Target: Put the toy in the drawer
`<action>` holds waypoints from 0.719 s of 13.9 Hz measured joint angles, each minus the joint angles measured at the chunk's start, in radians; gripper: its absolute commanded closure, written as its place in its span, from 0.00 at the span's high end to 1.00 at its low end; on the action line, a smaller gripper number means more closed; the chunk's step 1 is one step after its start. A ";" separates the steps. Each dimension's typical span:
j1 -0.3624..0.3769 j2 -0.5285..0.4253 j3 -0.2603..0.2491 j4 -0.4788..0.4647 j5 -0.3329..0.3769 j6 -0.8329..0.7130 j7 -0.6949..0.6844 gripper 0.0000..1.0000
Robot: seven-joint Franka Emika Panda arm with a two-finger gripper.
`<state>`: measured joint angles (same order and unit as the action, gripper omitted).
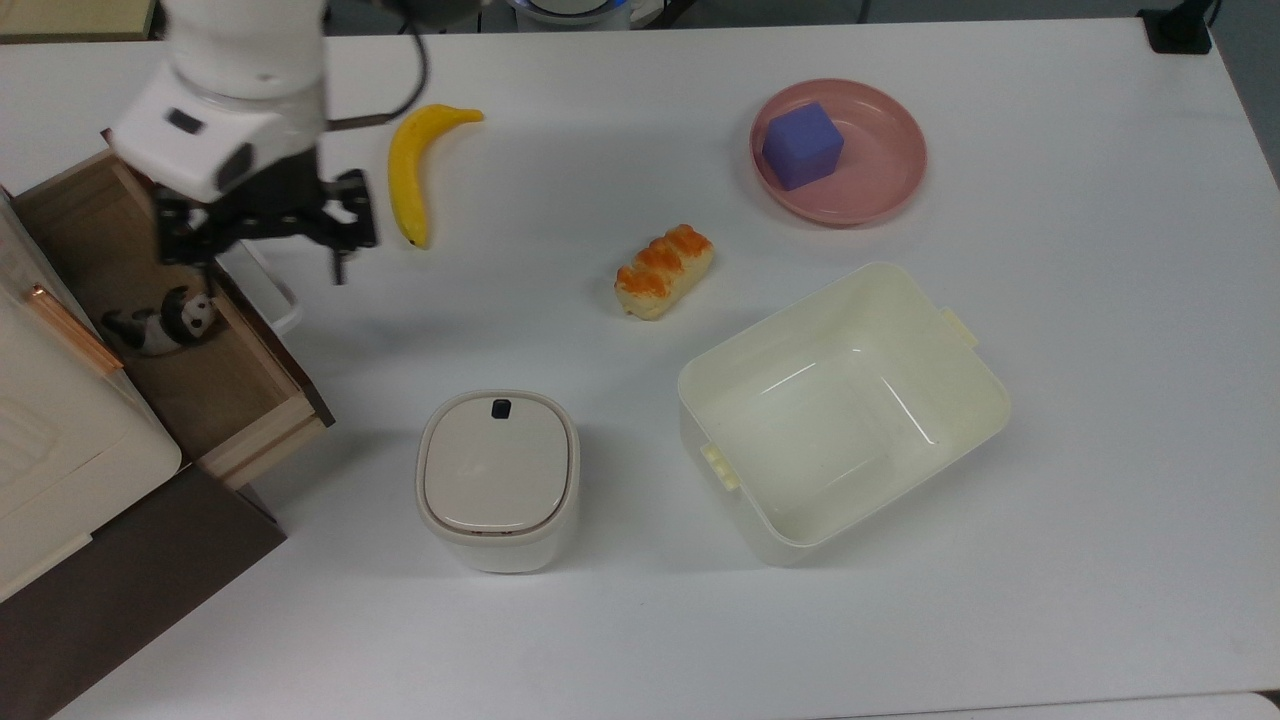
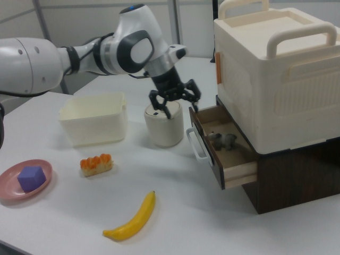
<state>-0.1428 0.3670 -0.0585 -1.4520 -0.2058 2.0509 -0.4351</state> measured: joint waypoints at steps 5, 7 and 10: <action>0.027 -0.057 0.082 0.001 0.049 -0.198 0.265 1.00; 0.070 -0.093 0.085 -0.001 0.069 -0.258 0.397 1.00; 0.120 -0.136 0.082 -0.017 0.073 -0.320 0.473 1.00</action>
<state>-0.0227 0.2314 0.0233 -1.4687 -0.1332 1.7309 0.0379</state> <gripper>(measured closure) 0.000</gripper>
